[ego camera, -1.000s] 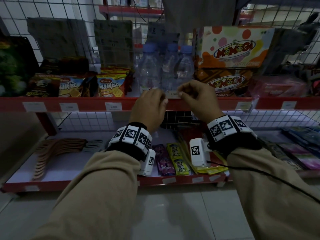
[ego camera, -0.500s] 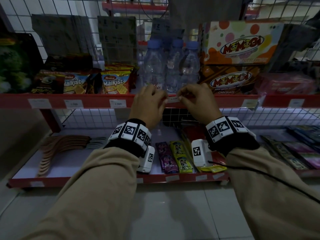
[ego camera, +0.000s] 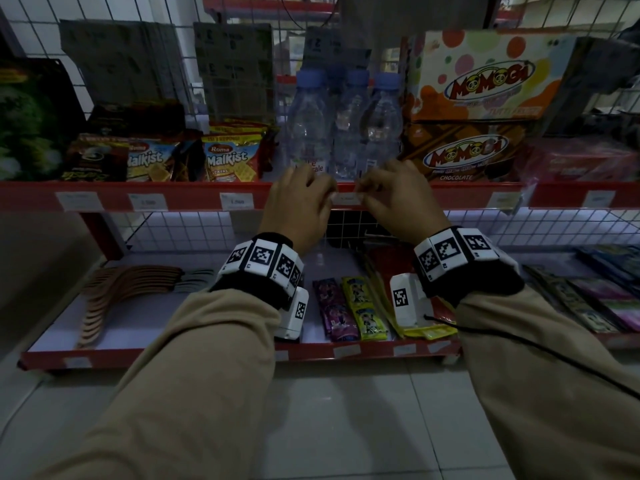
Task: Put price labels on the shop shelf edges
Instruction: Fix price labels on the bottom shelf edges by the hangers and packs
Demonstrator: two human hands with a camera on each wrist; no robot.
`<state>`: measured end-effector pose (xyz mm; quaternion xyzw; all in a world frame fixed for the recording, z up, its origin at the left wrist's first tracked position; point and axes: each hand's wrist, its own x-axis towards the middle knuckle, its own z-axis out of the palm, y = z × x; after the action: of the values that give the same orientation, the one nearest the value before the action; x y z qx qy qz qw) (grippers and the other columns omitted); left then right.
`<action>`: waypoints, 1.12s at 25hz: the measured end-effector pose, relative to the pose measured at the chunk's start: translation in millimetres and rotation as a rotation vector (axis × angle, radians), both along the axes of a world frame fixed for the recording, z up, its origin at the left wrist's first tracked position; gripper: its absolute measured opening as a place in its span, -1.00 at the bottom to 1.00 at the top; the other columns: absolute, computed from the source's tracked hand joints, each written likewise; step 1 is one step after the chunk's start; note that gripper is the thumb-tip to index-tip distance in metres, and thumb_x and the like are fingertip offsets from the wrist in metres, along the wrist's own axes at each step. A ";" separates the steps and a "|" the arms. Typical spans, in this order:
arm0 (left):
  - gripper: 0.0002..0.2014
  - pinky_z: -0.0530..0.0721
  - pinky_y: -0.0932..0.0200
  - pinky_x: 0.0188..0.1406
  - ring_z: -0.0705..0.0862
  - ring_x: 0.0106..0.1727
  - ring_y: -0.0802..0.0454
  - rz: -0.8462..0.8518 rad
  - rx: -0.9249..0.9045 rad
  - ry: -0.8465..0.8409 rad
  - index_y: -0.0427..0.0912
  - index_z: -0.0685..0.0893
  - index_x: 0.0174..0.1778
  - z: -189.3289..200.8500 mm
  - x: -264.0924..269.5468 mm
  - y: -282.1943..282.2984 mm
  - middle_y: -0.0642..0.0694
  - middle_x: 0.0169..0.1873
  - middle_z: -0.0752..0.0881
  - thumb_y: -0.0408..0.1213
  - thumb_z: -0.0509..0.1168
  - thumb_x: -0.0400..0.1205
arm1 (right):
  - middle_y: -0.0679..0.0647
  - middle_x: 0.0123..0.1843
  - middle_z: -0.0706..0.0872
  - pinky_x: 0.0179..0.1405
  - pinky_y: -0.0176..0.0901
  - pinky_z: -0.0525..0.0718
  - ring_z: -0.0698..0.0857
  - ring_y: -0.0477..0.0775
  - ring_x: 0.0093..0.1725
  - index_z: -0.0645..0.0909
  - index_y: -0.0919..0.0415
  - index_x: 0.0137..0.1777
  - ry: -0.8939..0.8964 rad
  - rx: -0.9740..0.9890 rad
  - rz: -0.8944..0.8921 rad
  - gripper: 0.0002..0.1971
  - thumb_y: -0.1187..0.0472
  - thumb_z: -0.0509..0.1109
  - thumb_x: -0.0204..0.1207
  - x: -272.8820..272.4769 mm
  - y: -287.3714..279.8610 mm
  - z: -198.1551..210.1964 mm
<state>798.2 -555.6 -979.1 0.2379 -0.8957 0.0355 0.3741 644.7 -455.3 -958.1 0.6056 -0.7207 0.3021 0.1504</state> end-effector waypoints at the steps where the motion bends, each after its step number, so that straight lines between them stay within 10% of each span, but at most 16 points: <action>1: -0.81 0.31 0.12 -0.05 0.46 0.03 -0.13 -0.001 -0.001 0.004 -0.19 0.63 0.07 -0.5 -0.1 -0.4 -0.18 -0.02 0.56 -0.18 0.19 0.68 | 0.12 0.00 0.62 0.10 0.11 0.53 0.51 0.20 0.09 0.70 0.06 0.03 0.000 -0.003 0.002 -0.85 0.13 0.41 0.49 0.3 0.5 -0.1; 28: -0.86 0.46 0.01 -0.02 0.50 0.02 -0.16 0.004 -0.032 0.066 -0.24 0.58 0.05 -5.3 3.7 3.8 -0.19 0.00 0.60 -0.27 0.24 0.64 | 0.13 0.09 0.60 0.10 0.09 0.50 0.49 0.21 0.12 0.60 0.13 0.04 0.062 -0.024 -0.021 -0.81 0.17 0.44 0.45 0.2 4.6 -5.2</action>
<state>802.0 -551.8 -984.4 0.2348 -0.8816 0.0426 0.4072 644.9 -450.8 -963.4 0.6053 -0.7181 0.2903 0.1833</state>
